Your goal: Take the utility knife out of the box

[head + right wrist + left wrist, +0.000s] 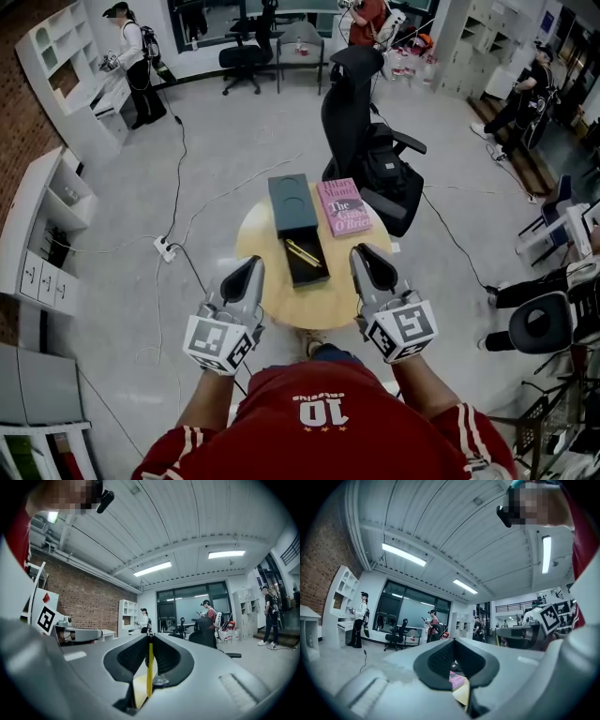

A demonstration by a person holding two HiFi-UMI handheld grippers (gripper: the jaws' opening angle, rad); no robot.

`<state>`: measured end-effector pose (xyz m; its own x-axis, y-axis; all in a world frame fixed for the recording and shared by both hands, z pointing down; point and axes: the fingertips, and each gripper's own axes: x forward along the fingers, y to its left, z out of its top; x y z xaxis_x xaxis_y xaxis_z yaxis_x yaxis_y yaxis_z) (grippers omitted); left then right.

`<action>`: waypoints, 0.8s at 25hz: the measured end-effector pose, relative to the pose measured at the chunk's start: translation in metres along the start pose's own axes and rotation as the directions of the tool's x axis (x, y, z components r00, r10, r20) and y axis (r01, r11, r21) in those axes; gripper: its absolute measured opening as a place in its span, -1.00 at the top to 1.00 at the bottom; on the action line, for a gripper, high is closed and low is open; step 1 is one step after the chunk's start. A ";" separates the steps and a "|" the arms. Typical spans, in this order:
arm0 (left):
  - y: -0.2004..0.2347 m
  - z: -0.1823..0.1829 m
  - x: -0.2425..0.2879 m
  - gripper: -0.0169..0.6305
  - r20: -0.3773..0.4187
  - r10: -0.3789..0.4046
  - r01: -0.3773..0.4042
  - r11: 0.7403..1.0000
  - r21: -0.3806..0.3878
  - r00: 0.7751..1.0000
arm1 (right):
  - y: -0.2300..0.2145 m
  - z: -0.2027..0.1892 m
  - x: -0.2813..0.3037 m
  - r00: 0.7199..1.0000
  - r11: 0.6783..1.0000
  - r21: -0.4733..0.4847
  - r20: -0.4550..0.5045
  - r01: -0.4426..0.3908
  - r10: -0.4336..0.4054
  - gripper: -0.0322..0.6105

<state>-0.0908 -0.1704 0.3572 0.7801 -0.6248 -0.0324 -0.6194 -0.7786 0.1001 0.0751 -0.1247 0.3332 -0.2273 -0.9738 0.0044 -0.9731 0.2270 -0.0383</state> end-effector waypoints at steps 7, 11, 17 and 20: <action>-0.004 0.002 0.006 0.94 0.011 -0.007 0.007 1.000 0.020 1.000 | -0.001 0.006 -0.004 1.000 1.000 0.020 0.022 -0.001 0.001 0.78; -0.004 0.004 0.010 0.94 0.008 -0.002 0.001 0.998 0.068 1.000 | 0.001 0.008 0.002 0.999 0.999 0.031 0.036 -0.016 0.015 0.78; -0.006 0.005 0.019 0.94 0.011 -0.017 0.016 0.995 0.097 1.000 | -0.004 0.005 0.008 0.999 0.999 0.033 0.028 -0.027 0.026 0.78; -0.004 0.003 0.021 0.94 0.003 -0.002 0.001 0.993 0.116 1.000 | -0.005 0.000 0.009 0.999 0.999 0.042 0.015 -0.030 0.029 0.78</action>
<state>-0.0720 -0.1809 0.3529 0.7810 -0.6235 -0.0352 -0.6243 -0.7810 -0.0163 0.0782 -0.1344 0.3339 -0.2551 -0.9668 -0.0116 -0.9635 0.2552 -0.0805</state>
